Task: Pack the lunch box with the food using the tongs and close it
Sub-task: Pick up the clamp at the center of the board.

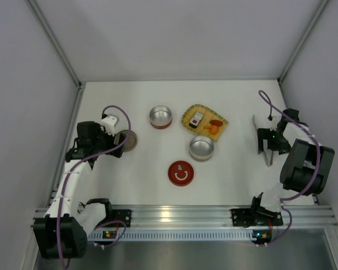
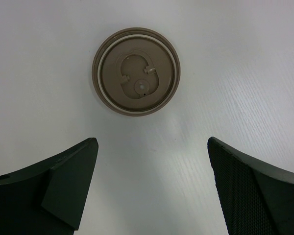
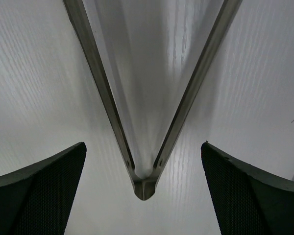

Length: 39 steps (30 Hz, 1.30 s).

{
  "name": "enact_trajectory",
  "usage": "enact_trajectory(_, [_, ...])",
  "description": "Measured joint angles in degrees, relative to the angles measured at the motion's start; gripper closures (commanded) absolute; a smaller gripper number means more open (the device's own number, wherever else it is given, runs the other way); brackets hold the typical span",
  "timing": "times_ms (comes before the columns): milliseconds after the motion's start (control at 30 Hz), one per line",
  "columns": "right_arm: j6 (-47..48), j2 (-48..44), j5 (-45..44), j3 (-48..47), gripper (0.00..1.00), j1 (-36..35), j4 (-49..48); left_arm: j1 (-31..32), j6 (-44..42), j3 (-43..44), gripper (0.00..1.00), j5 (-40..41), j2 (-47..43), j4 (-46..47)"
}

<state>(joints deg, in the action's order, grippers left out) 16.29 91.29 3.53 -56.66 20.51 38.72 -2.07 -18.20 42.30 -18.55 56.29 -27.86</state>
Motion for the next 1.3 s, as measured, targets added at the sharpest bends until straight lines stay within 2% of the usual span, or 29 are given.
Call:
enact_trajectory(267, [-2.7,4.4,-0.7,0.0,0.04,-1.3,-5.4,0.0,0.0,0.0,0.02,0.0,-0.2,0.0])
enact_trajectory(567, [-4.4,5.3,-0.4,-0.5,0.09,-1.3,-9.1,0.0,0.1,0.0,0.02,-0.5,-0.4,0.0])
enact_trajectory(800, [-4.9,7.3,0.3,-2.6,0.17,-1.3,-10.5,0.0,0.1,0.0,0.02,-1.1,-0.4,0.4])
enact_trajectory(1000, [-5.4,7.6,0.5,-2.7,0.28,-1.3,-11.6,0.0,0.3,0.0,0.02,-1.6,-0.4,0.6])
enact_trajectory(1300, [-5.4,7.0,2.0,-2.2,0.52,-1.3,-12.4,0.0,0.5,0.0,0.02,-1.9,-0.4,0.8])
